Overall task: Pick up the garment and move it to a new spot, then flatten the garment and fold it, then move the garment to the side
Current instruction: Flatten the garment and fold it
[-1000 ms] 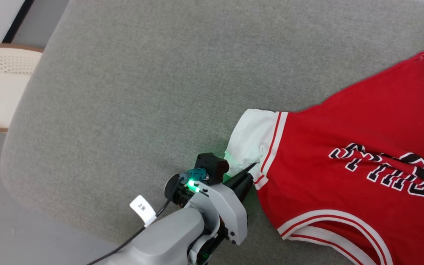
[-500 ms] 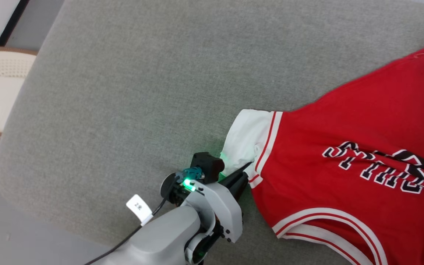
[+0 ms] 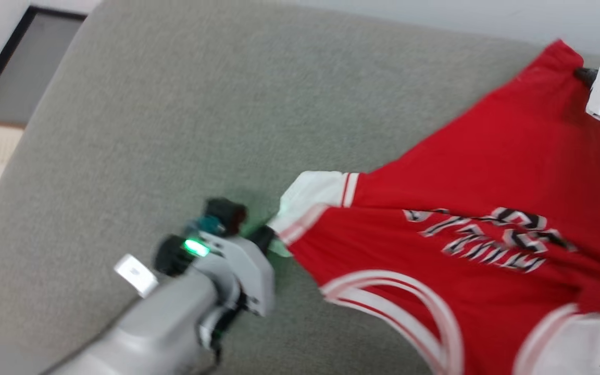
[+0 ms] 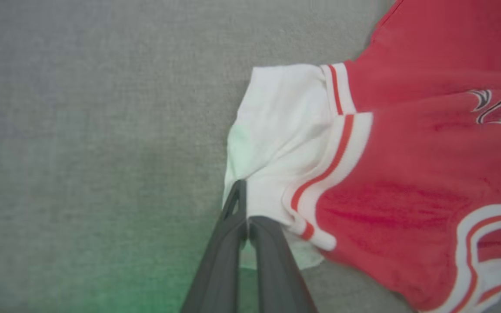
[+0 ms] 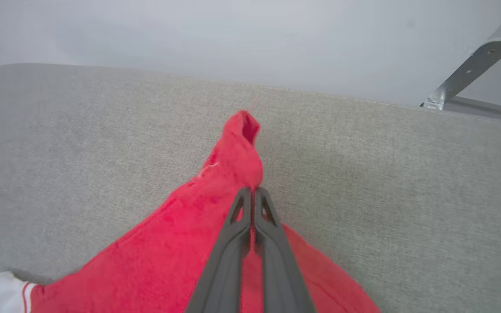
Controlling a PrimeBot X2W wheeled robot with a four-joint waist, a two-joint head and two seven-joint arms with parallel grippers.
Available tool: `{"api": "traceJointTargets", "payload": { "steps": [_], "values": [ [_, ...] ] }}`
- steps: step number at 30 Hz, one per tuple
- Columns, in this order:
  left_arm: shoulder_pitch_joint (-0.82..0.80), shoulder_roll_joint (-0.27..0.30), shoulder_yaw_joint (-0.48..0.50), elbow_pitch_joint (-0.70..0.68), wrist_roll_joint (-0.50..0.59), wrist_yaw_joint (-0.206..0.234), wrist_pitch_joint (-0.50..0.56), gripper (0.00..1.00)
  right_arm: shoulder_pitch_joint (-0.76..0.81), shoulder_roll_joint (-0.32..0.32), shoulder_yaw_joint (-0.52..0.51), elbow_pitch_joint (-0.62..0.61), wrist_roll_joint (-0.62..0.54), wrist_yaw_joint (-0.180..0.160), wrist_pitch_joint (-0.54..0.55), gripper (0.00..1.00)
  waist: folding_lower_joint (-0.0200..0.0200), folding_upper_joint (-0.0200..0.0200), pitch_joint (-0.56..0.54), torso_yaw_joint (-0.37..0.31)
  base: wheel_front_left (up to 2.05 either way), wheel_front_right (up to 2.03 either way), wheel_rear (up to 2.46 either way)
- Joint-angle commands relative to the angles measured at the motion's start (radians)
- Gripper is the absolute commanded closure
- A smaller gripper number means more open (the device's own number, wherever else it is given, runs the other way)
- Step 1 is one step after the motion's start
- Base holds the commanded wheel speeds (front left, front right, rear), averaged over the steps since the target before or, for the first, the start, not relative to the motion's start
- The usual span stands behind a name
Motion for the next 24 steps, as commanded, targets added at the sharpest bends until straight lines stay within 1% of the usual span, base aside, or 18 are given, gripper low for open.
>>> {"api": "traceJointTargets", "payload": {
  "steps": [1, 7, 12, 18, 24],
  "values": [
    [-0.013, 0.015, 0.006, 0.003, -0.004, 0.001, 0.005, 1.0, 0.015, -0.006, 0.007, -0.01, 0.012, -0.001, -0.009, 1.0, 0.0, 0.0, -0.051, -0.049, 0.0, 0.0, 0.0],
    [-0.123, 0.101, 0.02, 0.009, 0.007, -0.037, 0.078, 1.0, 0.049, -0.035, 0.056, -0.112, 0.086, -0.001, -0.051, 1.0, 0.0, 0.0, -0.112, -0.101, 0.0, 0.0, 0.0],
    [-0.254, 0.154, 0.031, 0.031, 0.023, -0.069, 0.156, 1.0, 0.032, -0.042, 0.08, -0.166, 0.12, -0.001, -0.108, 1.0, 0.0, 0.0, -0.146, -0.148, 0.0, 0.0, 0.0],
    [-0.439, 0.184, 0.04, 0.097, 0.05, -0.11, 0.24, 1.0, -0.015, -0.022, 0.096, -0.188, 0.137, -0.001, -0.17, 1.0, 0.0, 0.0, -0.168, -0.2, 0.0, 0.0, 0.0],
    [-0.634, 0.183, 0.052, 0.195, 0.085, -0.128, 0.296, 1.0, -0.086, 0.015, 0.083, -0.168, 0.124, -0.001, -0.224, 1.0, 0.0, 0.0, -0.175, -0.246, 0.0, 0.0, 0.0]
  ]
}}
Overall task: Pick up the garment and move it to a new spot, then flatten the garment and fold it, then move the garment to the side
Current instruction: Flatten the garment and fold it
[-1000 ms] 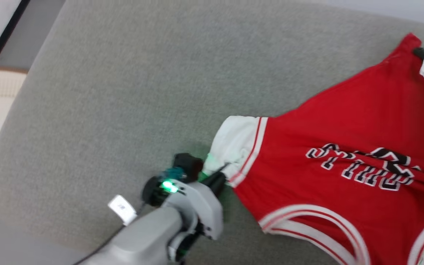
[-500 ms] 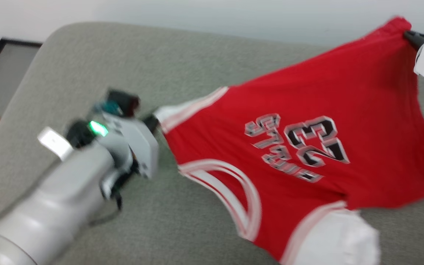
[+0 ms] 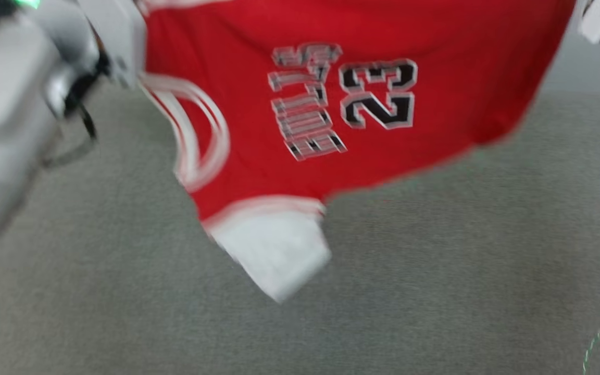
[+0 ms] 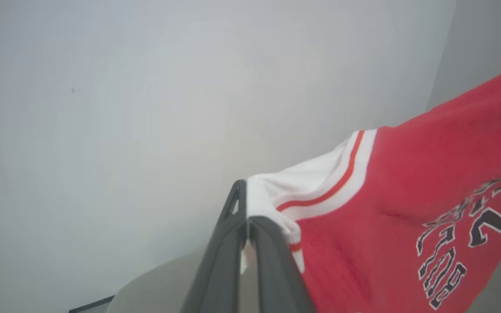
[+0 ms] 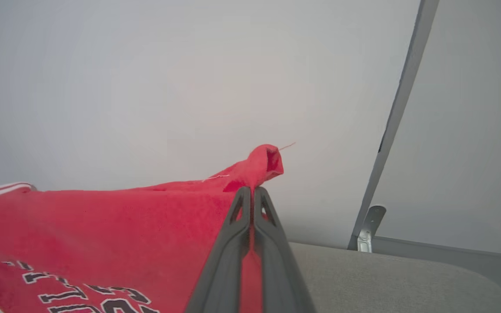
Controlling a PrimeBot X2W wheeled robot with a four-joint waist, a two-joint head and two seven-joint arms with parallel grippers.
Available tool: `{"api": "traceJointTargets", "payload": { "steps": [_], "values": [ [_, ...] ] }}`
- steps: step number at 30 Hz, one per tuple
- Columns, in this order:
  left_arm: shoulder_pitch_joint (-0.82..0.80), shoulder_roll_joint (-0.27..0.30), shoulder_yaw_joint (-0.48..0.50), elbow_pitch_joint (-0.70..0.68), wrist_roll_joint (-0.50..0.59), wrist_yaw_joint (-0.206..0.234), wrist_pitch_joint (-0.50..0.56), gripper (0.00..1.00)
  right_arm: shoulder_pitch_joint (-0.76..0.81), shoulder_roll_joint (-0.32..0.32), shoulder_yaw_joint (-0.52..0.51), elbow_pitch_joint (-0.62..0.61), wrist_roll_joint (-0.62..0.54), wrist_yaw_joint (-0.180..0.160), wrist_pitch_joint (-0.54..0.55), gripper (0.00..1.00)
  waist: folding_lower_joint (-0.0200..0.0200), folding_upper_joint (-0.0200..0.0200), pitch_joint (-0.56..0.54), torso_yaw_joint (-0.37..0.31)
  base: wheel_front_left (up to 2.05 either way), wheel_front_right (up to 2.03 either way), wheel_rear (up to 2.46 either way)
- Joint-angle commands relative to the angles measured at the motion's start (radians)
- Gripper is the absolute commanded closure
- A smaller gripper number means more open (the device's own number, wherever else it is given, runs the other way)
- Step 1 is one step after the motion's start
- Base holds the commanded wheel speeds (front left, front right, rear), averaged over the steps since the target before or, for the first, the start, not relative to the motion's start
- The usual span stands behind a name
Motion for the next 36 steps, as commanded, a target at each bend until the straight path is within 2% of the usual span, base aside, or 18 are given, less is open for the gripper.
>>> {"api": "traceJointTargets", "payload": {
  "steps": [1, 10, 14, 21, 30, 36],
  "values": [
    [-0.025, 0.0, 0.007, 0.017, 0.004, -0.003, 0.002, 1.0, -0.013, 0.008, -0.002, 0.005, -0.005, -0.001, -0.009, 1.0, 0.0, 0.0, -0.011, -0.03, 0.0, 0.0, 0.0],
    [-0.256, -0.04, 0.024, 0.163, 0.053, 0.016, -0.01, 1.0, -0.107, 0.066, -0.007, 0.039, -0.017, -0.001, -0.041, 1.0, 0.0, 0.0, 0.046, -0.085, 0.0, 0.0, 0.0],
    [-0.35, -0.068, 0.02, 0.214, 0.081, 0.017, -0.036, 1.0, -0.146, 0.055, -0.002, 0.036, -0.034, -0.001, -0.098, 1.0, 0.0, 0.0, 0.122, -0.098, 0.0, 0.0, 0.0],
    [-0.532, -0.114, 0.009, 0.286, 0.141, 0.036, -0.113, 1.0, -0.225, 0.04, 0.005, 0.046, -0.069, -0.001, -0.263, 1.0, 0.0, 0.0, 0.307, -0.111, 0.0, 0.0, 0.0],
    [-0.739, -0.179, -0.002, 0.354, 0.201, 0.077, -0.217, 1.0, -0.338, 0.04, 0.02, 0.111, -0.141, -0.001, -0.528, 1.0, 0.0, 0.0, 0.518, -0.105, 0.0, 0.0, 0.0],
    [-0.85, -0.227, 0.008, 0.375, 0.219, 0.111, -0.299, 1.0, -0.438, 0.025, -0.039, 0.141, -0.229, -0.001, -0.585, 1.0, 0.0, 0.0, 0.621, -0.074, 0.0, 0.0, 0.0]
  ]
}}
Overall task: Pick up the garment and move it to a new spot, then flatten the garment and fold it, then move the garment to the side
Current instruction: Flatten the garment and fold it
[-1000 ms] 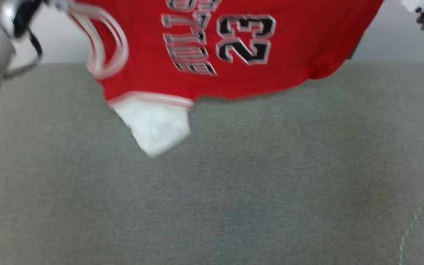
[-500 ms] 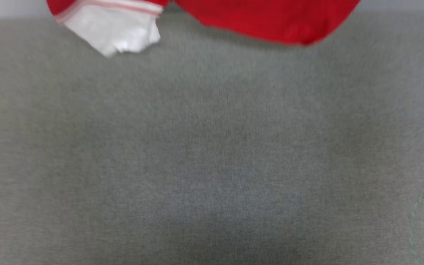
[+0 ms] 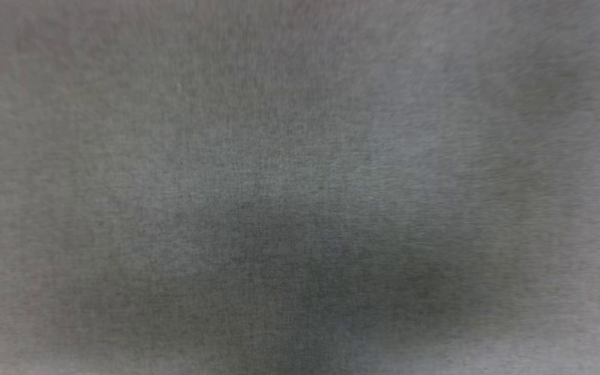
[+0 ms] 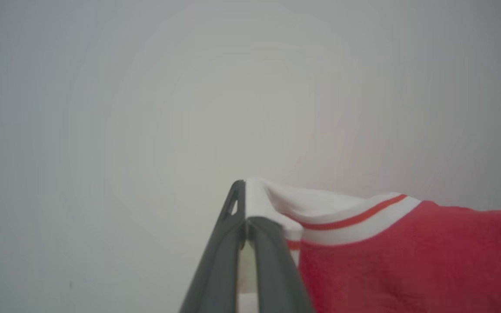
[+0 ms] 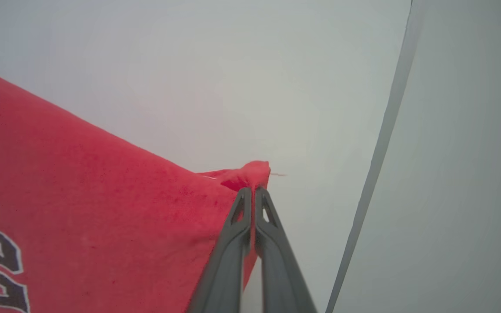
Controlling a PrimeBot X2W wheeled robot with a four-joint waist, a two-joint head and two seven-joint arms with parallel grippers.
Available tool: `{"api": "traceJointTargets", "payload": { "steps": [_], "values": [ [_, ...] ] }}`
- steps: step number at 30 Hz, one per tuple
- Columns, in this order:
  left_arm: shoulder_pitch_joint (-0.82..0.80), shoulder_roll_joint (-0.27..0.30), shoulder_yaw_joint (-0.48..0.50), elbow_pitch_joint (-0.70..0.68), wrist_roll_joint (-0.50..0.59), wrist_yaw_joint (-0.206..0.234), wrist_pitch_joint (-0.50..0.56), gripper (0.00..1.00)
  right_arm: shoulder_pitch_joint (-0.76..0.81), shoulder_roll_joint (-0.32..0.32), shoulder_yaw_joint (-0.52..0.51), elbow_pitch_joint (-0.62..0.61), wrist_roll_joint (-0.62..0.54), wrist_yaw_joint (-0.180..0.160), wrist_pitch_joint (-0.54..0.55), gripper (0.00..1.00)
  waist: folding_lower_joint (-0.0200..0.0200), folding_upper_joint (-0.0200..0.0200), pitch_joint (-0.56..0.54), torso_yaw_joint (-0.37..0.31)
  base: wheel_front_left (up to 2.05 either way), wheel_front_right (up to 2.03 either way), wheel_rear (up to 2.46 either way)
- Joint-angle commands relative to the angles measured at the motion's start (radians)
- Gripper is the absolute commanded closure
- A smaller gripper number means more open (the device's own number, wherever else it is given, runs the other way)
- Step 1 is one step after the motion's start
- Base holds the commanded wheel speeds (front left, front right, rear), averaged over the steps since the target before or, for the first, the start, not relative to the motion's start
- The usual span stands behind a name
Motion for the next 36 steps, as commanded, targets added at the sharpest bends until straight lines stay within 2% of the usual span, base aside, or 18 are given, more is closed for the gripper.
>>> {"api": "traceJointTargets", "payload": {
  "steps": [1, 3, 5, 8, 12, 17, 22, 28, 29, 36],
  "values": [
    [-0.022, -0.015, 0.011, 0.001, 0.0, 0.011, -0.016, 1.0, -0.027, -0.015, -0.04, -0.02, -0.028, -0.001, -0.004, 1.0, 0.0, 0.0, 0.134, 0.033, 0.0, 0.0, 0.0],
    [-0.042, -0.039, 0.012, -0.003, 0.005, 0.012, -0.039, 1.0, -0.029, -0.022, -0.099, -0.063, -0.09, -0.001, -0.005, 1.0, 0.0, 0.0, 0.163, 0.052, 0.0, 0.0, 0.0],
    [-0.045, -0.054, 0.019, -0.003, 0.0, 0.013, -0.058, 1.0, -0.003, 0.002, -0.157, -0.083, -0.136, -0.001, -0.003, 1.0, 0.0, 0.0, 0.18, 0.067, 0.0, 0.0, 0.0],
    [-0.012, -0.059, 0.025, 0.003, -0.005, -0.01, -0.072, 1.0, 0.021, 0.038, -0.196, -0.092, -0.191, -0.001, -0.003, 1.0, 0.0, 0.0, 0.189, 0.08, 0.0, 0.0, 0.0],
    [0.058, -0.048, 0.032, 0.013, -0.012, -0.042, -0.079, 1.0, 0.056, 0.074, -0.171, -0.065, -0.202, -0.001, -0.004, 1.0, 0.0, 0.0, 0.174, 0.087, 0.0, 0.0, 0.0],
    [0.185, -0.008, 0.045, 0.017, -0.023, -0.069, -0.082, 1.0, 0.11, 0.08, -0.054, -0.039, -0.138, -0.001, 0.008, 1.0, 0.0, 0.0, 0.107, 0.098, 0.0, 0.0, 0.0],
    [0.341, 0.015, 0.071, -0.014, -0.035, -0.097, -0.08, 1.0, 0.209, 0.016, 0.062, -0.092, -0.015, -0.001, 0.062, 1.0, 0.0, 0.0, 0.01, 0.116, 0.0, 0.0, 0.0],
    [0.556, 0.056, 0.088, -0.08, -0.026, -0.125, -0.08, 1.0, 0.393, -0.106, 0.219, -0.252, 0.134, -0.001, 0.117, 1.0, 0.0, 0.0, -0.114, 0.122, 0.0, 0.0, 0.0],
    [0.556, 0.056, 0.088, -0.08, -0.026, -0.125, -0.08, 1.0, 0.393, -0.106, 0.219, -0.252, 0.134, -0.001, 0.117, 1.0, 0.0, 0.0, -0.114, 0.122, 0.0, 0.0, 0.0],
    [0.894, 0.114, 0.107, -0.172, -0.03, -0.133, -0.08, 1.0, 0.705, -0.236, 0.353, -0.441, 0.275, -0.001, 0.125, 1.0, 0.0, 0.0, -0.302, 0.107, 0.0, 0.0, 0.0]
  ]
}}
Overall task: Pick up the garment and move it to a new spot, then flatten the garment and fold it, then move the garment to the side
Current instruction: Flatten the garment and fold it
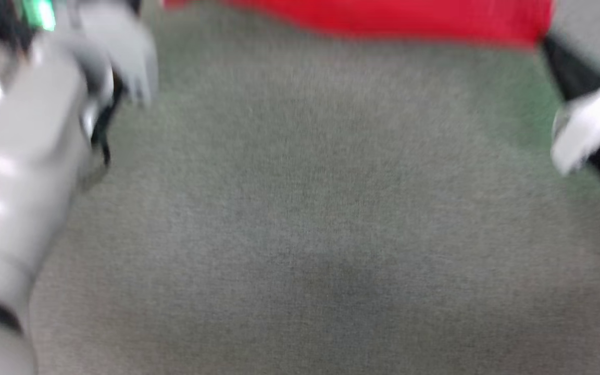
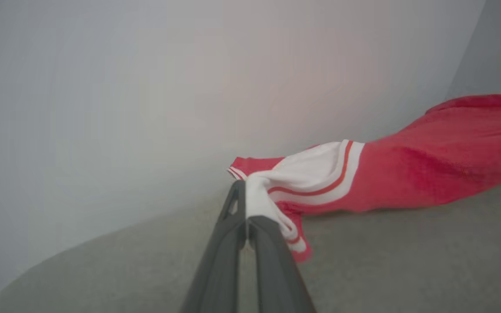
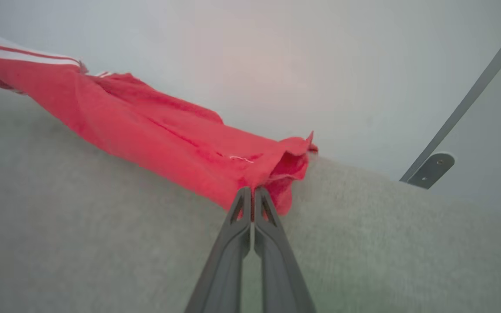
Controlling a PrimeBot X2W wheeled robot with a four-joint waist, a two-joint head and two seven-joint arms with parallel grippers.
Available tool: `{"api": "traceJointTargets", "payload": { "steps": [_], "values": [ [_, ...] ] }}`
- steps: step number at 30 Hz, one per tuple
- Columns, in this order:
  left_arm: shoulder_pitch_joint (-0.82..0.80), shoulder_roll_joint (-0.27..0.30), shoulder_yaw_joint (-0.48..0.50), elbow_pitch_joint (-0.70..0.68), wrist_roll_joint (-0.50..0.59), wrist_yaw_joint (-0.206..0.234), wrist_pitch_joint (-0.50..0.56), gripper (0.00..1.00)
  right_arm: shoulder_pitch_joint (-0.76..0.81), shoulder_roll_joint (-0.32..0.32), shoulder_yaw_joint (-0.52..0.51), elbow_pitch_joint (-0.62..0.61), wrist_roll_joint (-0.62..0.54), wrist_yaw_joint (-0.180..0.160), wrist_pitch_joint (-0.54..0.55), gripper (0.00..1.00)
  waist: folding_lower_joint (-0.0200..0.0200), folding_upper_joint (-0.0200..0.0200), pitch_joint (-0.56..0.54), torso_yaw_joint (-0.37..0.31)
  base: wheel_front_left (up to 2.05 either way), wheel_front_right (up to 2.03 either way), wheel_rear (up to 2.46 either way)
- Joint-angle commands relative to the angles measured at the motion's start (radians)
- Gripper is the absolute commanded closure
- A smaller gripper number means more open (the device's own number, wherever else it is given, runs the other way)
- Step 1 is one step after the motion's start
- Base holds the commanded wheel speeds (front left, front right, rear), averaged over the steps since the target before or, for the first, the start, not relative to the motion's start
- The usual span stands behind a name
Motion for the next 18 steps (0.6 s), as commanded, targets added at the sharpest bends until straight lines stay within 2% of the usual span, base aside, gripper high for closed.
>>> {"api": "traceJointTargets", "payload": {
  "steps": [1, 5, 8, 12, 18],
  "values": [
    [0.036, 0.016, 0.007, -0.014, 0.004, 0.009, -0.001, 1.0, 0.028, -0.018, 0.012, -0.016, 0.005, -0.001, -0.005, 1.0, 0.0, 0.0, -0.158, -0.009, 0.0, 0.0, 0.0],
    [0.25, 0.055, 0.028, -0.119, -0.008, 0.027, -0.001, 1.0, 0.187, -0.072, 0.051, -0.097, 0.063, -0.001, 0.001, 1.0, 0.0, 0.0, -0.238, -0.013, 0.0, 0.0, 0.0],
    [0.387, 0.091, 0.047, -0.214, -0.017, 0.057, -0.001, 1.0, 0.288, -0.105, 0.048, -0.146, 0.107, -0.001, 0.007, 1.0, 0.0, 0.0, -0.28, -0.008, 0.0, 0.0, 0.0],
    [0.555, 0.145, 0.074, -0.367, -0.026, 0.118, -0.001, 1.0, 0.405, -0.141, 0.034, -0.201, 0.135, -0.001, 0.016, 1.0, 0.0, 0.0, -0.315, 0.002, 0.0, 0.0, 0.0],
    [0.771, 0.232, 0.098, -0.62, -0.04, 0.242, -0.001, 1.0, 0.554, -0.18, -0.006, -0.288, 0.149, -0.001, 0.04, 1.0, 0.0, 0.0, -0.337, 0.011, 0.0, 0.0, 0.0]
  ]
}}
